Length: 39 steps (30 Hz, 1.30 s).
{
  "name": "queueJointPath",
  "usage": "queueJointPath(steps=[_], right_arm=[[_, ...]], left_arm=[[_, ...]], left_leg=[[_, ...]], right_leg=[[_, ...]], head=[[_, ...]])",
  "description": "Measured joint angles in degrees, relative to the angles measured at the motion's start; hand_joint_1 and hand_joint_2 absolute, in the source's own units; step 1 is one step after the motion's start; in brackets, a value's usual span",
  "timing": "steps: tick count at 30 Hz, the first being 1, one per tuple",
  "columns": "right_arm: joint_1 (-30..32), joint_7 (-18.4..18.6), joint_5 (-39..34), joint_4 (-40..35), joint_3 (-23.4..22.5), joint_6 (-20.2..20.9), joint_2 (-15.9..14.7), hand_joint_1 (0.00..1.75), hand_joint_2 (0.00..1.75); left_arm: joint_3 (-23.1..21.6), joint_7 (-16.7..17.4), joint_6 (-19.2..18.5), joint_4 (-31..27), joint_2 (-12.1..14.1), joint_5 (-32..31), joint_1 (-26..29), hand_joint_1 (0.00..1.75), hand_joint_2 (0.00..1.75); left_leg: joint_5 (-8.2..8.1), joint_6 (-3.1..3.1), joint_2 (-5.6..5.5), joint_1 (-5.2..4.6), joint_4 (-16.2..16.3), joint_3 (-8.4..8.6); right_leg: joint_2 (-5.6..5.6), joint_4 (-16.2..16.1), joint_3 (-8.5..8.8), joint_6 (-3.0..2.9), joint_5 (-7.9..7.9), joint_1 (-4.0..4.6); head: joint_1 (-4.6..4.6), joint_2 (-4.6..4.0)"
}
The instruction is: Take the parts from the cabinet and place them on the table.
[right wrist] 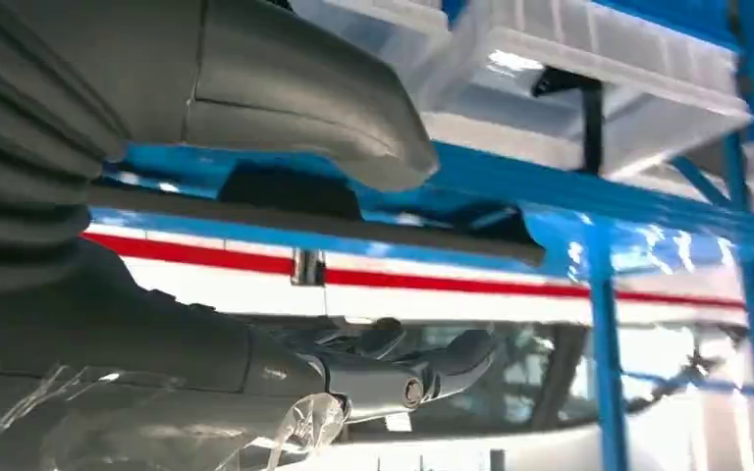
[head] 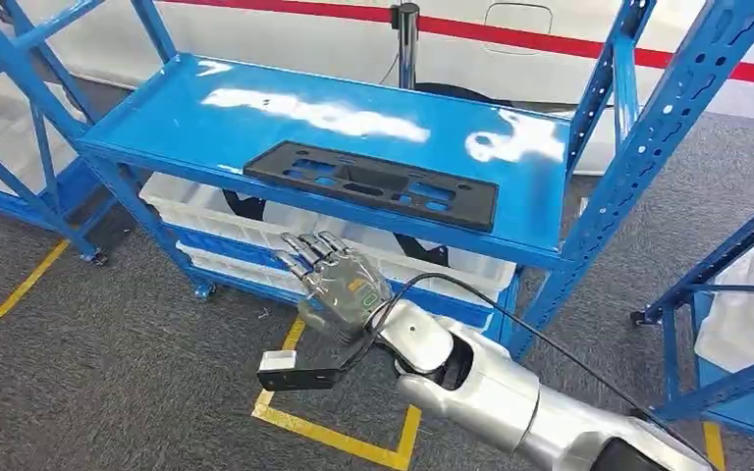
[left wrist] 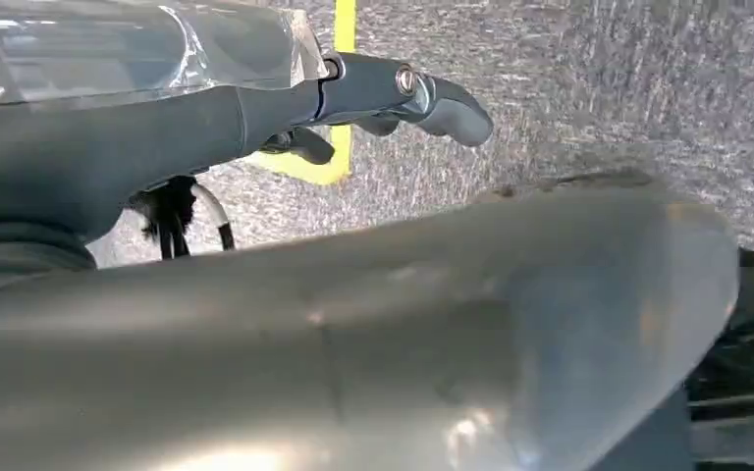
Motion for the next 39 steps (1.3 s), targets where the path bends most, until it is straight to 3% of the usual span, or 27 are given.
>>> queueJointPath(steps=[1,2,3,7,8,9,10,12,13,14,15,17,18,19,22,24,25,27,28,29,30,33,34,37,39], right_arm=[[-0.07,0.52,-0.29,0.22,0.00,0.53,0.09,0.00,1.75],[-0.15,1.05,-0.79,0.55,0.00,1.09,0.09,0.00,1.75],[-0.31,1.33,-0.88,0.68,0.00,1.29,0.13,0.00,1.75],[-0.39,3.52,-1.32,1.40,0.00,2.23,0.42,0.00,1.75],[-0.46,4.24,-1.32,1.60,-0.07,2.32,0.57,0.00,1.75],[-0.50,4.88,-1.32,1.79,-0.09,2.43,0.55,0.00,1.75],[-0.58,5.31,-1.32,1.99,-0.13,2.52,0.55,0.00,1.75],[-0.49,6.38,-1.29,2.63,-0.15,3.28,0.52,0.00,1.75],[-0.34,6.91,-1.27,2.97,-0.15,3.74,0.46,0.00,1.75],[-0.15,7.46,-1.21,3.24,-0.13,4.14,0.39,0.00,1.75],[-0.10,7.91,-1.06,3.43,-0.13,4.46,0.39,0.00,1.75],[-0.22,8.42,-0.68,3.76,-0.13,4.50,0.39,0.00,1.75],[-0.20,8.59,-0.62,3.98,-0.13,4.53,0.39,0.00,1.75],[-0.38,8.94,-0.59,4.24,-0.13,4.57,0.42,0.00,1.75],[-0.39,9.81,-0.42,4.59,-0.18,4.55,0.55,0.00,1.75],[-0.55,10.76,-0.12,4.72,-0.50,4.51,0.83,0.00,1.75],[-0.71,11.19,-0.07,4.83,-0.61,4.53,0.90,0.00,1.75],[-0.73,12.46,0.04,5.01,-0.63,4.64,1.14,0.00,1.75],[-0.61,13.05,0.08,5.16,-0.63,4.64,1.14,0.00,1.75],[-0.41,13.53,0.10,5.35,-0.68,4.64,1.14,0.00,1.75],[-0.25,13.92,0.10,5.49,-0.72,4.64,1.14,0.00,1.75],[-0.22,15.82,-0.03,5.77,-1.44,4.38,1.14,0.00,1.75],[-0.36,16.73,-0.09,5.84,-1.84,4.18,1.03,0.00,1.75],[-0.64,19.30,-1.01,5.99,-3.32,3.54,0.68,0.00,1.75],[-1.25,20.54,-2.41,6.01,-4.78,3.33,0.18,0.00,1.75]], left_arm=[[0.00,-0.02,0.09,0.02,0.00,0.13,-0.05,0.00,0.00],[0.00,-0.07,0.09,0.02,0.00,0.37,-0.07,0.00,0.00],[0.00,-0.07,0.09,0.00,0.00,0.46,-0.14,0.00,0.00],[0.00,-0.15,0.11,0.02,-0.02,0.83,-0.11,0.00,0.00],[0.00,-0.13,0.15,0.02,-0.02,1.01,-0.05,0.00,0.00],[0.02,-0.15,0.15,0.02,-0.02,0.98,-0.09,0.00,0.00],[0.02,-0.15,0.22,0.02,-0.02,1.03,-0.20,0.00,0.00],[0.02,-0.13,0.17,0.02,-0.02,1.16,-0.26,0.00,0.00],[0.02,-0.13,0.15,0.02,-0.02,1.20,-0.18,0.00,0.00],[0.02,0.00,0.13,0.04,-0.02,1.42,-0.02,0.00,0.00],[0.02,0.02,0.13,0.02,-0.02,1.53,0.08,0.00,0.00],[0.02,0.02,0.15,0.02,-0.02,1.55,0.00,0.00,0.00],[0.02,0.02,0.15,0.04,-0.04,1.57,-0.01,0.00,0.00],[0.04,0.02,0.17,0.04,-0.07,1.66,-0.26,0.00,0.00],[0.02,0.22,0.17,0.04,-0.07,1.97,-0.22,0.00,0.00],[0.02,0.42,0.24,0.04,-0.02,2.03,-0.24,0.00,0.00],[0.02,0.44,0.26,0.04,-0.02,2.05,-0.31,0.00,0.00],[0.04,0.44,0.37,0.04,-0.04,2.23,-0.28,0.00,0.00],[0.04,0.48,0.46,0.04,-0.04,2.40,-0.17,0.00,0.00],[0.02,0.55,0.57,0.04,-0.02,2.43,-0.02,0.00,0.00],[0.02,0.55,0.61,0.04,-0.02,2.45,0.06,0.00,0.00],[0.04,0.55,0.76,0.04,-0.02,2.56,-0.02,0.00,0.00],[0.04,0.63,0.76,0.04,-0.02,2.62,-0.09,0.00,0.00],[0.04,0.70,0.81,0.04,-0.02,2.69,-0.05,0.00,0.00],[0.04,0.68,0.81,0.04,-0.02,2.54,0.11,0.00,0.00]], left_leg=[[3.82,0.07,0.27,0.02,-6.38,2.34],[3.95,0.25,0.44,-0.21,-9.50,4.08],[3.46,0.36,0.45,-0.64,-9.84,4.13],[2.63,1.86,0.18,-0.76,-10.43,4.43],[2.53,2.33,0.11,-0.57,-10.79,5.04],[2.29,2.76,0.05,-0.55,-10.84,5.49],[2.00,3.21,0.06,-0.58,-10.84,5.73],[1.48,3.70,0.06,-0.79,-10.83,6.19],[1.18,3.80,0.01,-0.90,-10.82,6.51],[0.75,3.81,-0.08,-0.99,-10.82,7.04],[0.29,3.75,-0.21,-1.04,-10.82,7.68],[-0.68,3.46,-0.42,-1.07,-10.81,9.17],[-1.18,3.21,-0.47,-1.05,-10.87,9.41],[-1.51,2.83,-0.60,-1.50,-10.66,9.41],[-1.69,2.25,-0.59,-1.28,-11.17,9.43],[-2.55,1.41,-0.33,-1.16,-9.95,9.15],[-3.91,0.97,-0.22,-1.08,-6.60,7.58],[-7.54,0.30,-0.12,-0.68,3.81,1.56],[-8.33,0.18,-0.05,-0.63,7.79,-1.06],[-7.50,0.22,0.00,-0.63,9.12,-2.71],[-5.33,0.42,0.00,-0.64,7.26,-2.67],[4.45,1.20,0.05,-0.70,-8.27,2.64],[3.28,1.44,0.01,-1.15,-8.99,3.79],[2.56,2.36,0.03,-1.48,-10.10,3.97],[2.52,2.80,-0.03,-0.97,-11.00,5.04]], right_leg=[[-0.01,-0.03,0.76,0.26,-0.54,-0.07],[-0.02,-0.27,1.18,0.68,-1.01,0.10],[0.00,-0.27,1.22,0.83,-1.10,0.35],[-0.21,-0.64,1.45,1.74,-1.71,0.34],[-0.22,-0.55,1.75,2.29,-2.35,0.14],[-0.22,1.42,1.39,2.37,-3.21,0.05],[-0.22,5.33,-0.61,2.35,-4.96,0.06],[-0.21,15.73,-6.68,2.38,-8.49,0.15],[-0.21,18.92,-8.98,2.37,-8.84,0.16],[-0.21,19.50,-10.36,2.24,-7.64,0.17],[-0.21,16.91,-9.91,2.07,-5.01,0.20],[-0.21,6.63,-6.27,1.58,2.09,0.21],[-0.18,2.59,-4.97,1.28,3.76,0.30],[-0.11,1.71,-4.20,1.17,2.92,0.66],[0.06,1.19,-4.28,0.47,2.22,0.78],[0.05,0.73,-3.51,-0.03,2.06,0.14],[0.00,0.71,-3.28,-0.44,1.79,0.08],[-0.15,0.72,-2.76,-0.64,1.26,0.21],[-0.14,0.72,-2.42,-0.53,0.93,0.26],[-0.10,0.72,-1.89,-0.45,0.52,0.26],[-0.01,0.72,-1.29,-0.39,0.10,0.26],[0.01,0.62,0.68,0.02,-1.36,0.24],[0.06,0.53,0.79,0.37,-1.60,0.53],[0.13,0.03,0.88,1.02,-1.94,0.34],[0.02,0.61,1.34,1.77,-2.84,0.21]], head=[[0.00,0.00],[-0.02,-0.02],[-0.06,-0.04],[-0.04,0.00],[-0.04,0.00],[-0.07,0.00],[-0.04,0.00],[-0.07,0.00],[-0.04,0.00],[-0.04,0.00],[-0.04,0.00],[-0.04,0.00],[-0.04,0.00],[-0.07,-0.02],[-0.13,0.00],[-0.13,0.00],[-0.13,0.00],[-0.13,0.00],[-0.13,0.00],[-0.13,0.00],[-0.13,0.00],[-0.15,0.00],[-0.17,-0.02],[-0.20,0.00],[-0.15,0.00]])
